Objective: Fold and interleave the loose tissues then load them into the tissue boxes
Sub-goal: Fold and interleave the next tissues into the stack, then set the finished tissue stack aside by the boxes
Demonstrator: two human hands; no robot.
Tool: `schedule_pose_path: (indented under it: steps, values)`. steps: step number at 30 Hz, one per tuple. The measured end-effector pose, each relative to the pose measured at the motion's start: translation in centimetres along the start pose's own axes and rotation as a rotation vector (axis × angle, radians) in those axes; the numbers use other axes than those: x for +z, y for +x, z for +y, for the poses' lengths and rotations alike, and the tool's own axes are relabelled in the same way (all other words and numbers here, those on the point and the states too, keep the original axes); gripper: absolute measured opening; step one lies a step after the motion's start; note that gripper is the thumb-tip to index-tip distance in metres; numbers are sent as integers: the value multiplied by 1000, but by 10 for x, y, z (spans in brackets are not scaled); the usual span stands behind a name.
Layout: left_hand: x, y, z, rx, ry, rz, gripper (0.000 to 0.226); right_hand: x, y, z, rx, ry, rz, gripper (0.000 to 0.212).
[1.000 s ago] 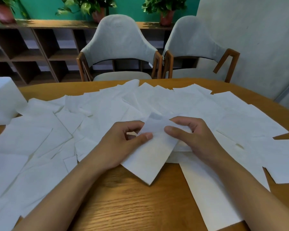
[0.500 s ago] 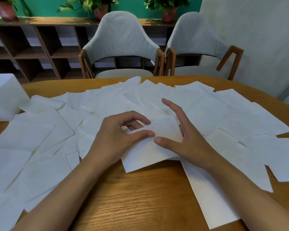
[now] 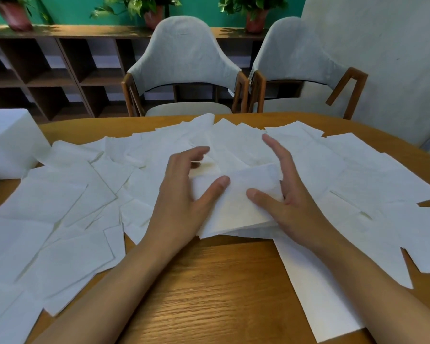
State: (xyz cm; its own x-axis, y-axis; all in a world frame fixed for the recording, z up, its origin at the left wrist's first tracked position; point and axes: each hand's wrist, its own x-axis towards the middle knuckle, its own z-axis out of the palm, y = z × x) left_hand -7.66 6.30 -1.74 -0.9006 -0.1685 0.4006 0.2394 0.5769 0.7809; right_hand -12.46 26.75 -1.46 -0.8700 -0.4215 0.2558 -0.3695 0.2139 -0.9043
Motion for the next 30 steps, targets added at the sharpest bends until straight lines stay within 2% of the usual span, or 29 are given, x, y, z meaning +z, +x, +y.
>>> schedule_pose_path:
  steps: [2, 4, 6, 8, 11, 15, 20, 25, 30]
  values:
    - [-1, 0, 5, -91, -202, -131, 61, -2, 2, 0, 0, 33, 59, 82]
    - [0, -1, 5, -87, -345, -207, 72, -3, 3, 0, 5, 52, 92, 83]
    - [-1, -2, 3, -101, -472, -223, 79, -4, 4, 2, 3, 52, 104, 79]
    - [-2, -1, 0, -123, -530, -224, 77, -4, 4, 1, 2, 68, 90, 76]
    - [-3, 1, -4, -108, -473, -198, 65, -5, 2, -1, 1, 93, 19, 75]
    - [-6, 3, -8, -91, -419, -206, 42, -7, -1, 1, 13, -1, -69, 55]
    - [-12, 4, -8, -145, -457, -294, 39, -7, 0, 7, 42, -66, -30, 53]
    - [-21, 6, -7, -199, -451, -281, 32, -5, 1, 2, 52, -77, -28, 55]
    - [-62, 9, 1, -141, -351, -220, 34, 3, 13, -32, 69, 22, 1, 56]
